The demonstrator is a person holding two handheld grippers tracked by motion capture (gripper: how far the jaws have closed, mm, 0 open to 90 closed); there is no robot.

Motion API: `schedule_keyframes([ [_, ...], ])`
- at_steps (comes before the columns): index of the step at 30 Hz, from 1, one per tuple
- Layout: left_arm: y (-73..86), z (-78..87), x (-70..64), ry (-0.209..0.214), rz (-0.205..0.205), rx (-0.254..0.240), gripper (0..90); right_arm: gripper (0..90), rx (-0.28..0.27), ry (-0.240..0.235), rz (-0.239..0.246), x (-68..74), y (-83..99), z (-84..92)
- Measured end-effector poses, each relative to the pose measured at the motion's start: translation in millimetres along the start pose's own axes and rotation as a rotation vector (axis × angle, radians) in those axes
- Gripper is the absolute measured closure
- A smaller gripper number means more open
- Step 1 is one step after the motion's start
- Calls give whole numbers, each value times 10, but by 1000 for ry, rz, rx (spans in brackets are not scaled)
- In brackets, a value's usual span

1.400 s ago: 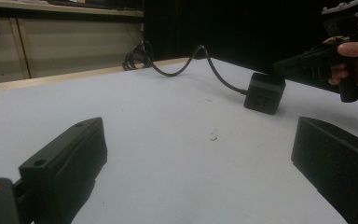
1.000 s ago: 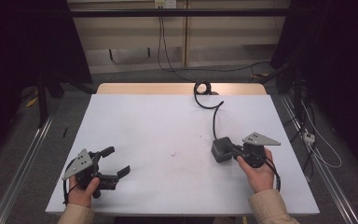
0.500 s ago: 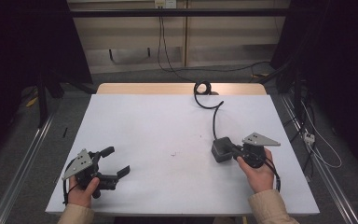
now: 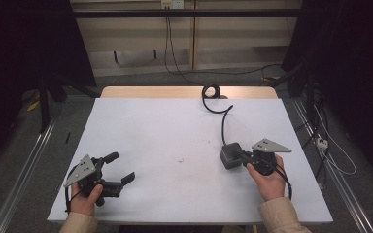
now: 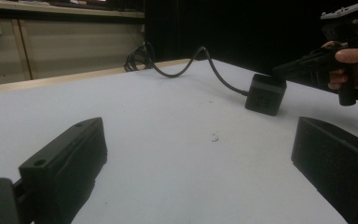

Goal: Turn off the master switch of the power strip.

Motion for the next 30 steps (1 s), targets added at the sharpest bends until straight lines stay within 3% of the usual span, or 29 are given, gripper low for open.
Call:
schedule_keyframes([
  [30, 4, -7, -9, 3, -2, 1, 29, 900, 4, 14, 24, 14, 7, 0],
])
Point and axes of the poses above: each handheld gripper's, and its own axes: z roughly backward along the jaws, y roughly out of its underside, x roughly to its left, the point moved 5 cm from there along -z, roughly forward along the jaws, and after that the axes turned 8 degrees about -y, right-handed, at the moved point
